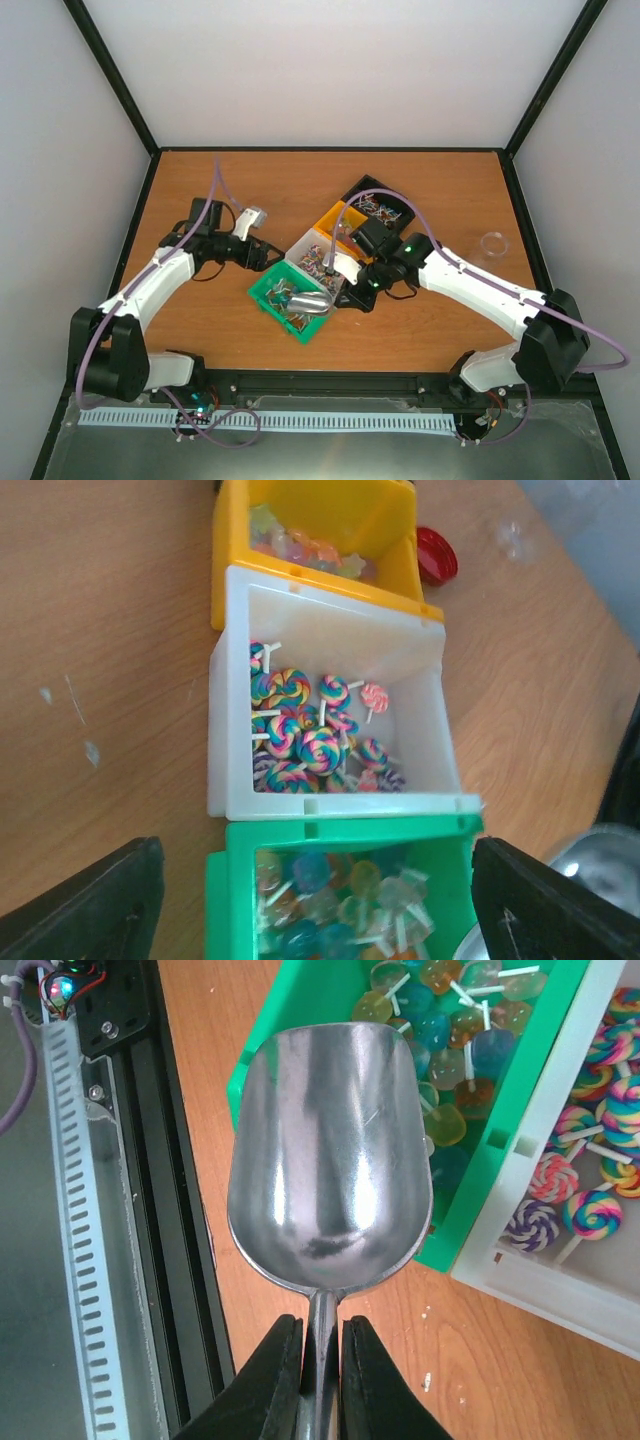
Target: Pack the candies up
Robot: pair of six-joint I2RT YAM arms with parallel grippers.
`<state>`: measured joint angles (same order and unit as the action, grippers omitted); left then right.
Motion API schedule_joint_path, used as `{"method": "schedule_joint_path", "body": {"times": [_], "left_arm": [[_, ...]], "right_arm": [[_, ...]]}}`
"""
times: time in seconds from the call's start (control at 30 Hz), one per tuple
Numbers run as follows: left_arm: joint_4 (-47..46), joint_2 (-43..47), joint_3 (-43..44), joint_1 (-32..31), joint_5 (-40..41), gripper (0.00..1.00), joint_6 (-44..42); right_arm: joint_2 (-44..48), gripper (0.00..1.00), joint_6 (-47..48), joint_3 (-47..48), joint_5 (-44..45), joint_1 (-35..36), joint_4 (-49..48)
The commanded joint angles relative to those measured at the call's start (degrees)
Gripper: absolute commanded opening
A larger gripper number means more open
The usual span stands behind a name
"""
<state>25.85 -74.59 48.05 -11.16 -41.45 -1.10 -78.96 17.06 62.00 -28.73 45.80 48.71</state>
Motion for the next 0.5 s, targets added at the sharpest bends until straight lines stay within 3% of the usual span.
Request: {"method": "schedule_joint_path", "body": {"times": [0.0, 0.1, 0.13, 0.27, 0.47], "left_arm": [[9.6, 3.1, 4.6, -0.2, 0.3, 0.88, -23.3], [24.7, 1.1, 10.9, -0.5, -1.2, 0.92, -49.2], [26.4, 0.4, 11.8, -1.0, -0.6, 0.92, -53.5], [26.4, -1.7, 14.9, -7.0, 5.7, 0.92, -62.2], [26.6, -9.3, 19.7, -15.0, 12.1, 0.82, -67.0]], "right_arm": [[3.4, 0.03, 0.7, -1.8, -1.5, 0.5, -3.9], [7.3, 0.03, 5.2, -3.5, -2.3, 0.3, -1.8], [7.7, 0.03, 6.2, -3.8, -2.8, 0.3, -0.6], [8.3, 0.03, 8.4, -5.5, -6.2, 0.3, 2.0], [9.8, 0.03, 8.0, -5.9, -6.0, 0.2, 2.5]]}}
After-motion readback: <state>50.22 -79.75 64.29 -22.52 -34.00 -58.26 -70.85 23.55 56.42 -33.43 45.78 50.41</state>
